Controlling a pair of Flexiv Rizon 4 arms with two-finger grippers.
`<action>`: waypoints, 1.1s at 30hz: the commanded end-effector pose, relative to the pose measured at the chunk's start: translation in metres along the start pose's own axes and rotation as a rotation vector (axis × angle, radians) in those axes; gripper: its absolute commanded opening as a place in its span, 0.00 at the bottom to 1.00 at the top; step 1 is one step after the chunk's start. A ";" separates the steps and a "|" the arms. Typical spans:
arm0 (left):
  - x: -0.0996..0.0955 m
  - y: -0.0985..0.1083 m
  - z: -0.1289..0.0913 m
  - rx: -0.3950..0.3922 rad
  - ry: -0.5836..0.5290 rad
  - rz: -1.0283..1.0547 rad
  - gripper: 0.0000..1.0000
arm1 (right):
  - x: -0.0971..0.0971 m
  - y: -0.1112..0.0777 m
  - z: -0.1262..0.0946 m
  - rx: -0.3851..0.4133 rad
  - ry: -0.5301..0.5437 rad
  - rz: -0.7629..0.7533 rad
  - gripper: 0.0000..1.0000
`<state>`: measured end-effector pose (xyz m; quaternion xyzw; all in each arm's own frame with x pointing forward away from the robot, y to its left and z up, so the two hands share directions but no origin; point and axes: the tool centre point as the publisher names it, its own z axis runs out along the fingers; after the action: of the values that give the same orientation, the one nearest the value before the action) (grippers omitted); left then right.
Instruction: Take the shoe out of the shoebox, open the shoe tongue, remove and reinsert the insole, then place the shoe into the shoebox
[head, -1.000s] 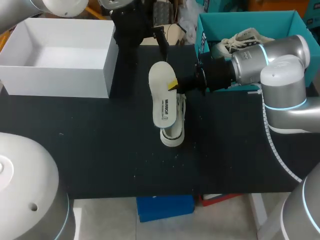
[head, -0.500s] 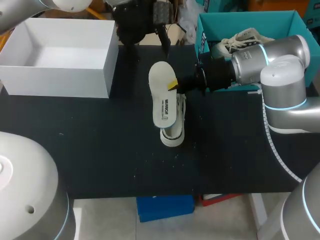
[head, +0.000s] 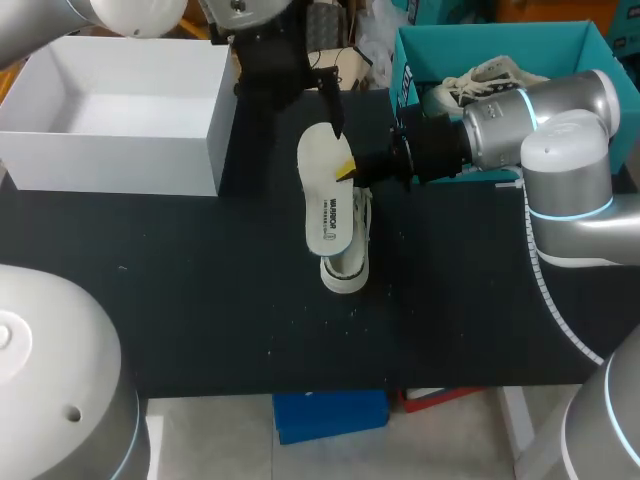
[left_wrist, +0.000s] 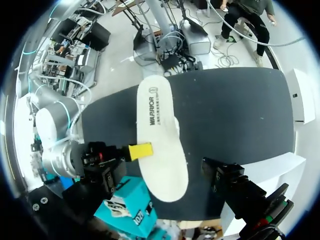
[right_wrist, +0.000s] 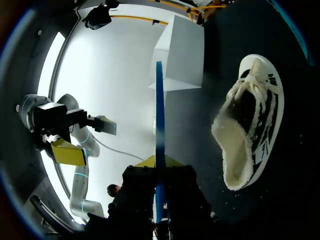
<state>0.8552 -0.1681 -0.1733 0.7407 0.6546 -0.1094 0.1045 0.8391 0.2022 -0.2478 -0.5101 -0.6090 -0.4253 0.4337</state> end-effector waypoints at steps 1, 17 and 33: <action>-0.001 -0.028 0.004 -0.031 -0.005 -0.010 1.00 | 0.000 0.000 0.001 0.000 -0.002 0.000 0.00; -0.010 -0.093 0.019 -0.025 -0.018 -0.050 1.00 | 0.000 0.000 0.001 0.000 -0.002 0.000 0.00; -0.021 -0.107 0.009 -0.108 -0.626 0.019 1.00 | 0.000 0.000 0.001 0.000 -0.002 0.000 0.00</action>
<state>0.7535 -0.1933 -0.1736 0.7119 0.6668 -0.1494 0.1621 0.8391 0.2022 -0.2478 -0.5100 -0.6090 -0.4253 0.4337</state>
